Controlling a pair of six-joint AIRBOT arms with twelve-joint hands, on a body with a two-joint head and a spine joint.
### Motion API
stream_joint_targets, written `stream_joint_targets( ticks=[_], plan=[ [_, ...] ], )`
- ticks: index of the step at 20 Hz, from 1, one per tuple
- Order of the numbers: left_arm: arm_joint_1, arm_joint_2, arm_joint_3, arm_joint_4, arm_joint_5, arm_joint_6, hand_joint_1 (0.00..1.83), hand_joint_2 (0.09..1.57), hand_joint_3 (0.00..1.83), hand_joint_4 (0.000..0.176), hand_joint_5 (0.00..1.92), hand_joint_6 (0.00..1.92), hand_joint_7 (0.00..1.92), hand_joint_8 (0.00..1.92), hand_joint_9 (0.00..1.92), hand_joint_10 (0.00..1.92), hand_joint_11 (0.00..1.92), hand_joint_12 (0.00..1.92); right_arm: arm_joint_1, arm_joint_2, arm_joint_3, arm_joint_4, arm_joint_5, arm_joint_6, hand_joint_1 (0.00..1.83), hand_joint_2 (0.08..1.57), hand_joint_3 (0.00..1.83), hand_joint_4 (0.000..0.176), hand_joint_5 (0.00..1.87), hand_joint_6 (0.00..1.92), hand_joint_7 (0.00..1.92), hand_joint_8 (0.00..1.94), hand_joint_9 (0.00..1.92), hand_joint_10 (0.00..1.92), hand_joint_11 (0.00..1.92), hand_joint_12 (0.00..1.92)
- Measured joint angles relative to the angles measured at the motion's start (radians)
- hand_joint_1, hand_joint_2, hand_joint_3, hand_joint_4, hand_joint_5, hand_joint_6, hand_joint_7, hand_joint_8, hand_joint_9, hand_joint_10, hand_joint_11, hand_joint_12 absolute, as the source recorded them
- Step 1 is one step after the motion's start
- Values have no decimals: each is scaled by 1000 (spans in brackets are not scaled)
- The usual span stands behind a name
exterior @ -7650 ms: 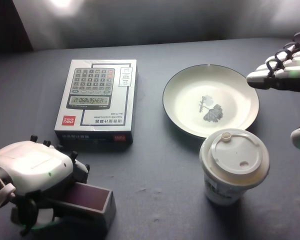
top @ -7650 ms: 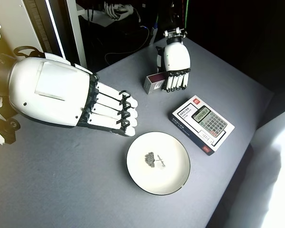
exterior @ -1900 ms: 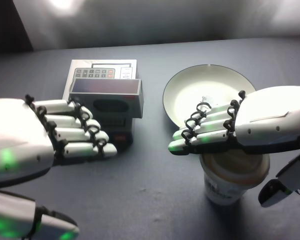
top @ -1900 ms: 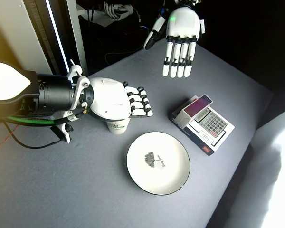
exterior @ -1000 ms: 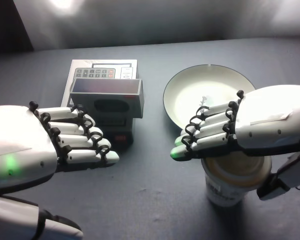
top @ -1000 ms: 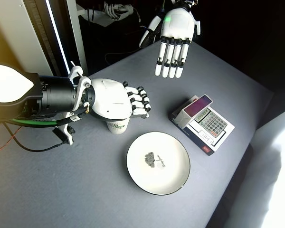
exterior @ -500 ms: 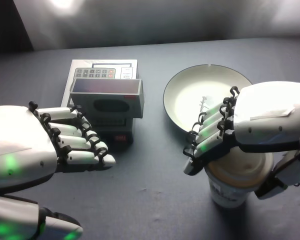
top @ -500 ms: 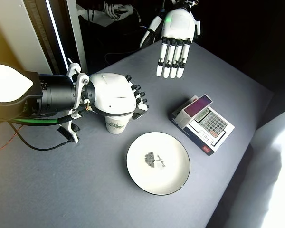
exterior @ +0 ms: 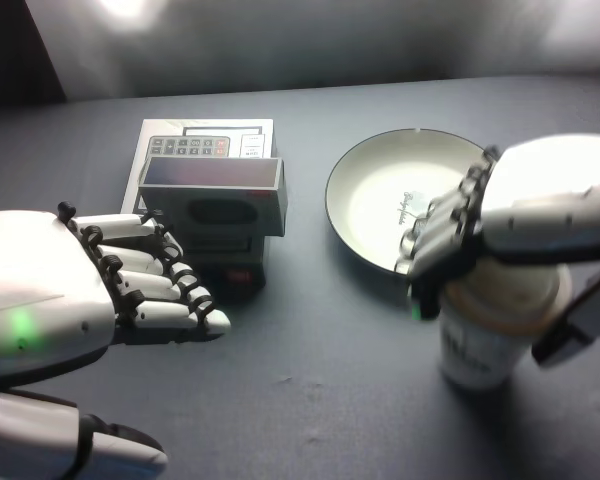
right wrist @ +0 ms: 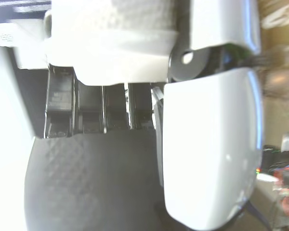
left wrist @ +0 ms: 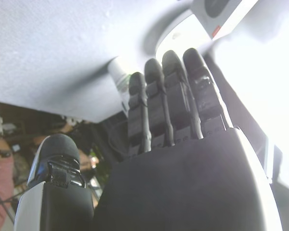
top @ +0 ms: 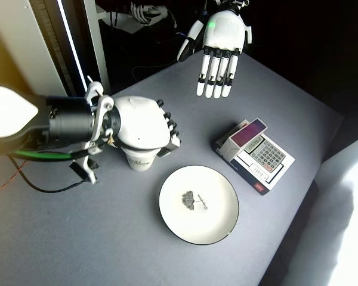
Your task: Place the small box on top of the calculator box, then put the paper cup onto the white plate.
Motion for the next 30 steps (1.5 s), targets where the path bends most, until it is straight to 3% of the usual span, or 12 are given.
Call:
stream_joint_targets(
  ticks=[3, 7, 12, 18, 20, 22, 26, 29, 30],
  plan=[
    [-2, 0, 0, 0, 1, 0, 0, 1234, 1, 0, 339, 4, 373, 4, 326, 1, 0, 643, 61, 1, 5, 17, 6, -3, 1483, 1137, 0, 0, 879, 1089, 937, 936, 806, 1164, 764, 1633],
    [-2, 0, 0, 0, 2, 0, 0, 1235, 1, 0, 351, 5, 393, 6, 356, 8, 0, 713, 111, -25, 36, 31, 32, 3, 1486, 1127, 0, 0, 893, 1051, 977, 919, 827, 1112, 772, 1611],
    [-3, 0, 0, 0, 4, 0, 0, 1241, 0, 0, 351, 0, 383, 1, 337, 1, 0, 667, 173, -126, 211, 21, 35, 37, 1484, 1135, 0, 0, 883, 1077, 945, 934, 807, 1155, 762, 1630],
    [-6, 0, 0, 0, 5, 0, 0, 1242, 1, 0, 356, 5, 392, 8, 347, 9, 0, 660, 232, -317, 505, -140, 149, 135, 1482, 1149, 4, 0, 834, 1150, 914, 979, 767, 1212, 764, 1642],
    [-8, 0, 0, 0, 6, 0, 0, 1244, 2, 0, 355, 4, 392, 6, 346, 8, 0, 661, 231, -351, 567, -200, 187, 156, 1481, 1152, 4, 0, 831, 1157, 909, 991, 756, 1222, 757, 1652],
    [-10, 0, 0, 0, 6, 0, 0, 1245, 0, 0, 346, 2, 384, 4, 337, 4, 0, 640, 215, -374, 606, -212, 214, 174, 1486, 1129, 2, 0, 865, 1078, 967, 916, 825, 1131, 789, 1608],
    [-10, 0, 3, -1, 6, 0, 2, 1247, 0, 0, 367, 5, 402, 4, 359, 5, 0, 718, 180, -385, 620, -217, 216, 177, 1484, 1136, 0, 0, 868, 1096, 945, 931, 816, 1146, 774, 1623],
    [-10, 0, 3, 0, 6, 0, 0, 1252, 2, 0, 347, 0, 377, 1, 332, 2, 0, 644, 163, -394, 620, -217, 213, 177, 1484, 1141, 2, 0, 822, 1132, 934, 964, 829, 1150, 758, 1647],
    [-11, 0, 4, 0, 6, 0, 0, 1250, 0, 0, 368, 4, 401, 6, 357, 7, 0, 714, 163, -396, 622, -212, 210, 177, 1483, 1144, 2, 0, 824, 1137, 928, 956, 824, 1166, 752, 1653]
  ],
)
